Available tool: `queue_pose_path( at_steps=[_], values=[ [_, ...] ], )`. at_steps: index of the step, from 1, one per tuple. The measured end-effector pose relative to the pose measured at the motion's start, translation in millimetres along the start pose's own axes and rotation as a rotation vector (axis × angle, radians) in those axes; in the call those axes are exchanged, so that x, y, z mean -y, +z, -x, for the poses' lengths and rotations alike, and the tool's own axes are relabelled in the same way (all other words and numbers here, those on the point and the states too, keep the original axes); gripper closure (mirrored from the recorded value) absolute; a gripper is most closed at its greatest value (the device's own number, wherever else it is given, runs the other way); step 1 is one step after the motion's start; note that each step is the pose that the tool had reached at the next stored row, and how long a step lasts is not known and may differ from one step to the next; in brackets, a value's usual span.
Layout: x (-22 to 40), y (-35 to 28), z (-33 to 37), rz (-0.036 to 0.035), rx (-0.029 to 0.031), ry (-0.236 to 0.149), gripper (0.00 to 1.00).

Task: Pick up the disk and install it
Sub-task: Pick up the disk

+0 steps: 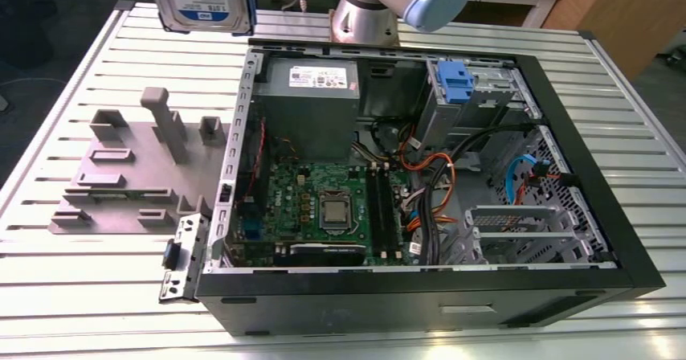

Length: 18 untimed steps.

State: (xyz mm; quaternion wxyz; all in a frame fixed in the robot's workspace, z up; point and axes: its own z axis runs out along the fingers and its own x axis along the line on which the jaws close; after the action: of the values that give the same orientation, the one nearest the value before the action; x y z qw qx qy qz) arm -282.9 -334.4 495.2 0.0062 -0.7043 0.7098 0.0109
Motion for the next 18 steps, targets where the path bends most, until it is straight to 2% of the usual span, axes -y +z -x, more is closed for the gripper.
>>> queue_pose_path(
  at_steps=[18],
  values=[
    [7.2, -0.1, 0.1, 0.0000, 0.0000, 0.000, 0.64]
  ],
)
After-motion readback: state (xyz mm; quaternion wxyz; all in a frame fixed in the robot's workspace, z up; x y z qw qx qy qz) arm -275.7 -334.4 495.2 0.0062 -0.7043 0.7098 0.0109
